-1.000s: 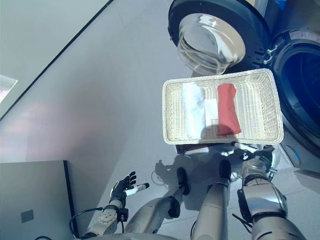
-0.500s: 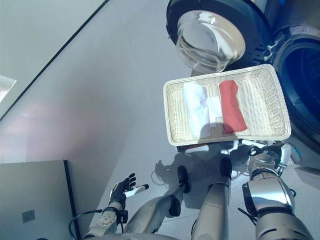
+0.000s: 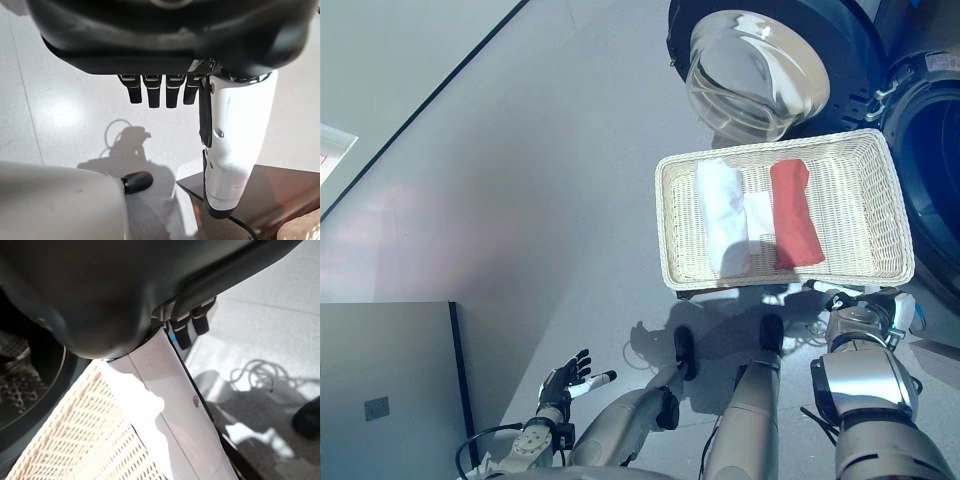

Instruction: Pick up the clothes and place them into the washing machine

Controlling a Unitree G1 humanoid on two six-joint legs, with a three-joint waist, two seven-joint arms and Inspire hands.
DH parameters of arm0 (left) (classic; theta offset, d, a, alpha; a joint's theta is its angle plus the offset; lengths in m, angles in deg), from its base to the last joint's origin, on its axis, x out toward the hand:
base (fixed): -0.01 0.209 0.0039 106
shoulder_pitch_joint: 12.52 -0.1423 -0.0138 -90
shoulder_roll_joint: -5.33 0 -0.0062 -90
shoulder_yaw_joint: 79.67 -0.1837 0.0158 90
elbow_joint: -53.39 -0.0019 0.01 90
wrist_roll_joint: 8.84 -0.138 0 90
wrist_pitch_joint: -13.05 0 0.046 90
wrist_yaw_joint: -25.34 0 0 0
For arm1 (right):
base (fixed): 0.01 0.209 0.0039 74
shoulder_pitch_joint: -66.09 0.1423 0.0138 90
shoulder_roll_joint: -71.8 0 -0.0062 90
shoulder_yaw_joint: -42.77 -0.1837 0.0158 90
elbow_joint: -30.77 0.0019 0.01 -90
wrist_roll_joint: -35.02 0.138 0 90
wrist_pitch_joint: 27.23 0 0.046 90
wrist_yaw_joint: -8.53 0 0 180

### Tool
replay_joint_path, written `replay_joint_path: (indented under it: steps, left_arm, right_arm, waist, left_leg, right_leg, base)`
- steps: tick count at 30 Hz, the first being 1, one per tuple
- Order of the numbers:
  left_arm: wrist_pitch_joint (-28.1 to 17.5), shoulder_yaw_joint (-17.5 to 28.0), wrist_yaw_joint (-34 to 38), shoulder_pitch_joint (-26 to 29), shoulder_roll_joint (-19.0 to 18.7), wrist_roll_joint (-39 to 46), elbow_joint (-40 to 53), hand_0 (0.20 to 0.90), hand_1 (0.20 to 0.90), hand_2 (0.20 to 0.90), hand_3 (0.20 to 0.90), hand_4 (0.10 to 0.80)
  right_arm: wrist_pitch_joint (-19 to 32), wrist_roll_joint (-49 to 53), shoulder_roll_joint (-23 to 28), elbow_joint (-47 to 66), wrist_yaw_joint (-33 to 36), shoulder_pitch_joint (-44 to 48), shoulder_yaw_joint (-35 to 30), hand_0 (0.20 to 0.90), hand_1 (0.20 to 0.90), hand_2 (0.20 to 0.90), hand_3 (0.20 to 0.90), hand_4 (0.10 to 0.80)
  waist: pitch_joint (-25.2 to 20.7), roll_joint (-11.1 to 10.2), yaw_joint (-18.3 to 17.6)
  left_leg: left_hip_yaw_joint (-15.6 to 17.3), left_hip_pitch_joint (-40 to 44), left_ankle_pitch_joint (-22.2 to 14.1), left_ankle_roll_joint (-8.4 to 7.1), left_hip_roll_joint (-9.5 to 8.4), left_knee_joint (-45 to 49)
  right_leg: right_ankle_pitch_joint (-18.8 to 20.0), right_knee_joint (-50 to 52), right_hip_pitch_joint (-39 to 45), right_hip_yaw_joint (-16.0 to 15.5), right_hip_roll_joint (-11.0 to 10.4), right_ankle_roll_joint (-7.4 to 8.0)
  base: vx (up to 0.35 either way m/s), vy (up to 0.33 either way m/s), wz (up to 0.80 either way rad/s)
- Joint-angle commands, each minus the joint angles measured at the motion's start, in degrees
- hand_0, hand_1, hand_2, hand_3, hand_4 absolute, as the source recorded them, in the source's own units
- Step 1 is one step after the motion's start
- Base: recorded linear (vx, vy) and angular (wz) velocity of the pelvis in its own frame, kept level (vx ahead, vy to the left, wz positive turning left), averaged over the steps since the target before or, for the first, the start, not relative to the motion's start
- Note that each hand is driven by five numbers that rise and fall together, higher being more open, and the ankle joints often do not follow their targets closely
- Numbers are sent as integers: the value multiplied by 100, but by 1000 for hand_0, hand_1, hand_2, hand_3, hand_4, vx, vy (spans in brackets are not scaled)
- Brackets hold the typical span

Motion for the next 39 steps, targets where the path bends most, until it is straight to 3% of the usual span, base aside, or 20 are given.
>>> replay_joint_path:
  steps: [1,15,26,34,39]
  left_arm:
    - [-158,-66,163,-54,-522,-22,89,900,900,900,900,800]
    - [-291,-55,327,-50,-553,-149,156,900,900,900,900,800]
    - [-237,-13,332,-14,-497,-101,-72,900,900,900,900,800]
    - [-151,-11,323,-12,-419,-110,-256,900,900,900,900,800]
    - [-94,28,312,51,-349,-162,-428,900,900,900,900,800]
  right_arm:
    - [1467,-349,1321,1217,794,2688,870,900,900,900,900,800]
    - [1494,-946,1449,1382,1289,2826,1030,900,900,900,900,800]
    - [1310,-712,1322,771,943,2787,1023,900,900,900,900,800]
    - [1276,-478,924,550,847,2233,615,900,900,900,900,800]
    - [1255,-244,363,340,680,1738,296,900,900,900,900,800]
  waist:
    - [-247,-315,271]
    - [-364,-431,223]
    - [-395,-473,218]
    - [-405,-496,230]
    - [-396,-542,229]
  left_leg:
    - [-162,104,267,-568,83,180]
    - [-188,300,273,-574,63,144]
    - [-154,343,297,-548,43,114]
    - [-166,389,276,-523,27,126]
    - [-156,408,222,-491,14,172]
  right_leg:
    - [-45,-439,841,-324,177,58]
    - [50,-721,1159,-437,191,66]
    - [167,-879,1267,-419,198,42]
    - [173,-922,1365,-415,223,12]
    - [182,-973,1427,-398,234,4]
  base:
    - [15,-39,7]
    - [10,-20,-1]
    - [-5,7,1]
    - [1,11,-4]
    - [-6,7,10]
